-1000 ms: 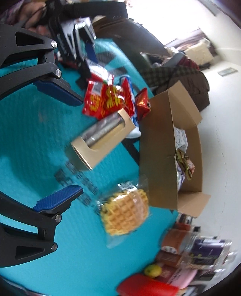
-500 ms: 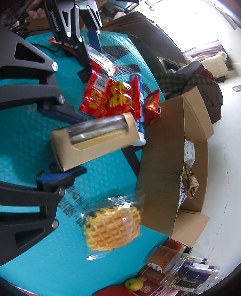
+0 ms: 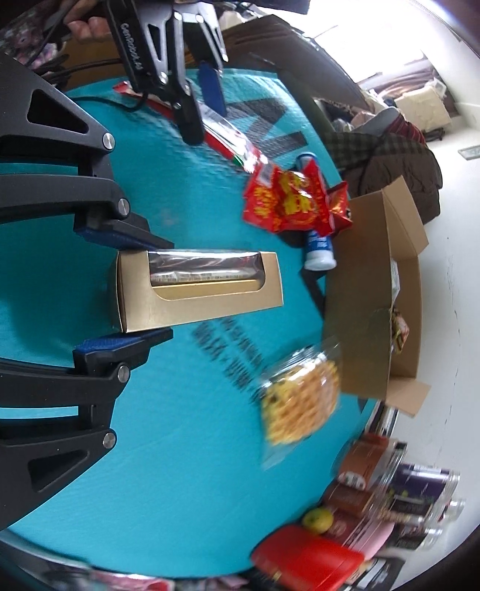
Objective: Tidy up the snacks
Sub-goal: 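Grasp the gold windowed box with the right tool while the left tool holds the strip packet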
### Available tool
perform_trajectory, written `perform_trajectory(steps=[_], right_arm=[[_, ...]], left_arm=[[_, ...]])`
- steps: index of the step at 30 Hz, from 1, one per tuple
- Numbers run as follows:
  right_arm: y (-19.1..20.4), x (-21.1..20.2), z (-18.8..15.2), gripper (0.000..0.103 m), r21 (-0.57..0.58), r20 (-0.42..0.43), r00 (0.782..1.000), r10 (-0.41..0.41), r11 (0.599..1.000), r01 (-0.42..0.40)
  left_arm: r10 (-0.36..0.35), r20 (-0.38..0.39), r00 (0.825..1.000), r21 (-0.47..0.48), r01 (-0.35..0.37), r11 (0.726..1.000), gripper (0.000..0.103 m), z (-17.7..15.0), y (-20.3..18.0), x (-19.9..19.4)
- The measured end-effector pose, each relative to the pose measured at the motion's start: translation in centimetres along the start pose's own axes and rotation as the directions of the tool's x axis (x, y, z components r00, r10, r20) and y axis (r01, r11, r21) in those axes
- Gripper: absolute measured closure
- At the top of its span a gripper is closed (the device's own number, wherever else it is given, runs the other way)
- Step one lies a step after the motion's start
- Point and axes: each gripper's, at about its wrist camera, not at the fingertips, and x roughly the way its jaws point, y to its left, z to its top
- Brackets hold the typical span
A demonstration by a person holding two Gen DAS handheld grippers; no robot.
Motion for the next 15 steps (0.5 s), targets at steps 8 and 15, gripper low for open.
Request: perform_trajectory(steps=[8,15], right_arm=[[-0.9,-2.1,-2.9,0.065,0.066,-0.011,0.999,-0.043,0.997,0.043],[-1.2,-2.1,-3.0,0.063,0.078,0.001,0.999,-0.049,0.996,0.048]], left_arm=[[-0.050,-0.040,0.998,0.061,0.052,0.997,0.055,0.1,-2.6,1.2],[-0.020,-0.049,0.999,0.083,0.024,0.996,0.055,0.1,-3.2,1.7]])
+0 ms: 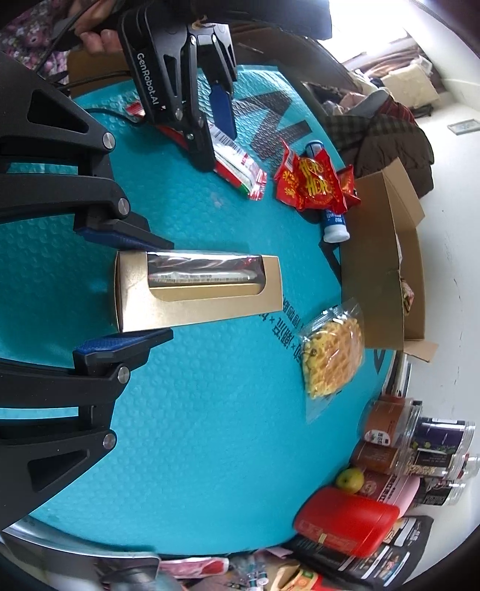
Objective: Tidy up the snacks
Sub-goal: 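Grasp the gold windowed box with the right tool while the left tool holds the strip packet, then lift the strip packet and gold box and carry them over the cardboard box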
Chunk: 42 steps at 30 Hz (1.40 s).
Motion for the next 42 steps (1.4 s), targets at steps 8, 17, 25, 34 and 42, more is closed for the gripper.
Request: perform_trajectory(steps=[8,17,25,34,42], right_arm=[[-0.5,1.8,1.0,0.048,0.026,-0.029,0.999,0.036,0.999,-0.035],[-0.7,2.6,1.5,0.050,0.016,-0.033,0.999,0.037,0.999,-0.037],[0.2,1.8,1.7,0.066,-0.020,-0.004,0.998,0.064,0.998,-0.064],[0.9,-0.7,3.7,0.066,-0.012,0.060,0.994,0.089,0.996,-0.088],[1.3,-3.5,6.8,0.066,-0.043,0.158,0.984,0.088,0.996,-0.082]], left_arm=[[0.037,0.000,0.999,0.039,-0.037,0.999,0.047,0.2,-1.0,0.6],[0.016,0.031,0.999,0.030,-0.017,0.999,0.056,0.4,-0.7,0.5],[-0.009,0.074,0.997,0.024,0.008,1.000,0.057,1.0,-0.8,-0.7],[-0.048,0.178,0.983,0.042,0.041,0.998,0.057,2.8,-0.8,-3.9],[-0.053,0.314,0.948,0.055,0.037,0.998,0.057,6.1,-0.4,-6.9]])
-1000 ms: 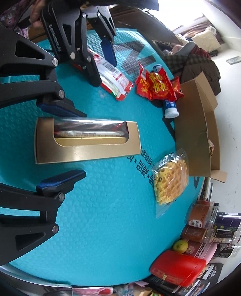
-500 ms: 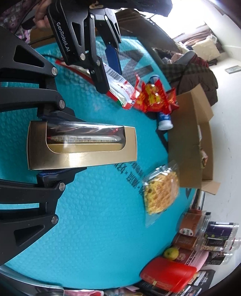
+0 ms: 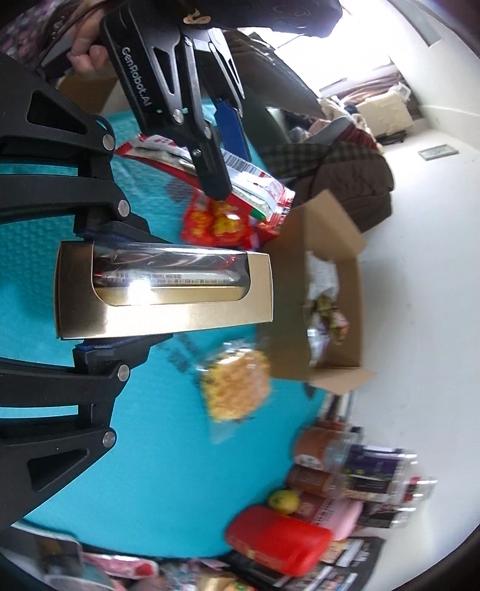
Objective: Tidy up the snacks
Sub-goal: 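Lift the strip packet and gold box and carry them over the cardboard box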
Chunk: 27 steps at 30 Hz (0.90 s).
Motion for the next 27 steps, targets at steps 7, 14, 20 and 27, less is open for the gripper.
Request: perform_trajectory(steps=[7,14,20,27], right_arm=[[0.2,-1.1,3.6,0.066,-0.033,0.076,0.997,-0.015,0.999,0.018],[0.0,-0.5,7.6,0.066,-0.066,0.131,0.991,-0.018,0.997,0.026],[-0.7,0.9,11.0,0.065,-0.078,0.163,0.986,-0.021,0.996,0.034],[-2.1,3.4,14.6,0.065,-0.092,0.176,0.984,-0.022,0.995,0.039]], left_arm=[[-0.002,0.100,0.995,0.010,0.001,1.000,0.057,4.0,0.8,-0.8],[0.031,0.174,0.984,0.014,-0.034,0.999,0.057,8.1,2.5,-0.4],[0.054,0.199,0.979,-0.020,-0.051,0.998,0.057,11.1,4.2,0.7],[0.080,0.234,0.969,-0.021,-0.077,0.997,0.057,14.5,5.7,2.5]])
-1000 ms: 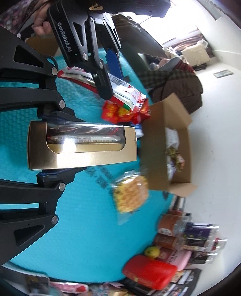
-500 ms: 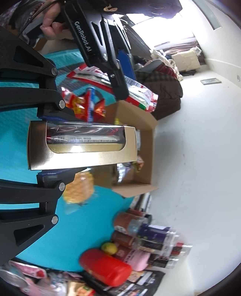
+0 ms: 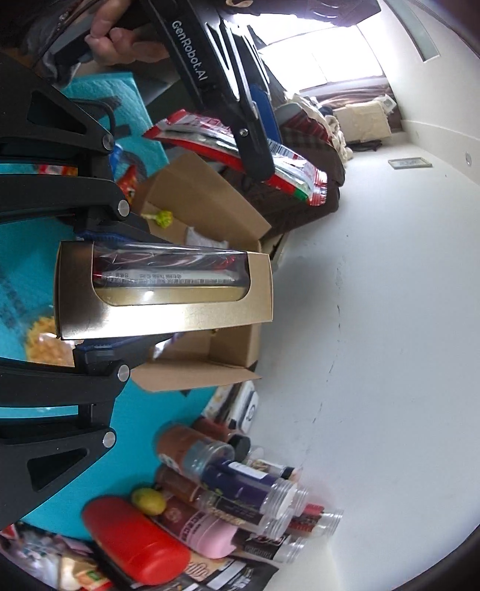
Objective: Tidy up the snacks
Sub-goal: 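Lift the strip packet and gold box and carry them over the cardboard box, then lower both items into the box and open both tools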
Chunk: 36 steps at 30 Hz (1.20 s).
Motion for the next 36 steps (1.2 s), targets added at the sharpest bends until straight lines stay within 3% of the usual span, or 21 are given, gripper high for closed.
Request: perform_trajectory(steps=[11,21,28,36], right_arm=[[-2.4,5.5,3.9,0.065,-0.005,-0.023,1.000,-0.014,1.000,0.014],[-4.2,12.3,5.7,0.065,0.002,-0.127,0.992,-0.010,1.000,0.010],[-4.8,16.1,5.6,0.065,0.014,-0.208,0.978,-0.013,1.000,0.016],[-4.9,18.5,5.1,0.065,0.023,-0.272,0.962,-0.003,1.000,0.009]], left_arm=[[-0.030,-0.073,0.997,-0.019,0.029,0.999,0.057,2.4,2.0,7.3],[0.063,-0.151,0.987,0.016,-0.061,0.998,0.057,1.9,2.7,13.5],[0.065,-0.273,0.960,-0.021,-0.073,0.997,0.057,0.5,3.7,18.2],[0.034,-0.383,0.923,-0.065,-0.063,0.996,0.057,-1.0,4.3,21.0]])
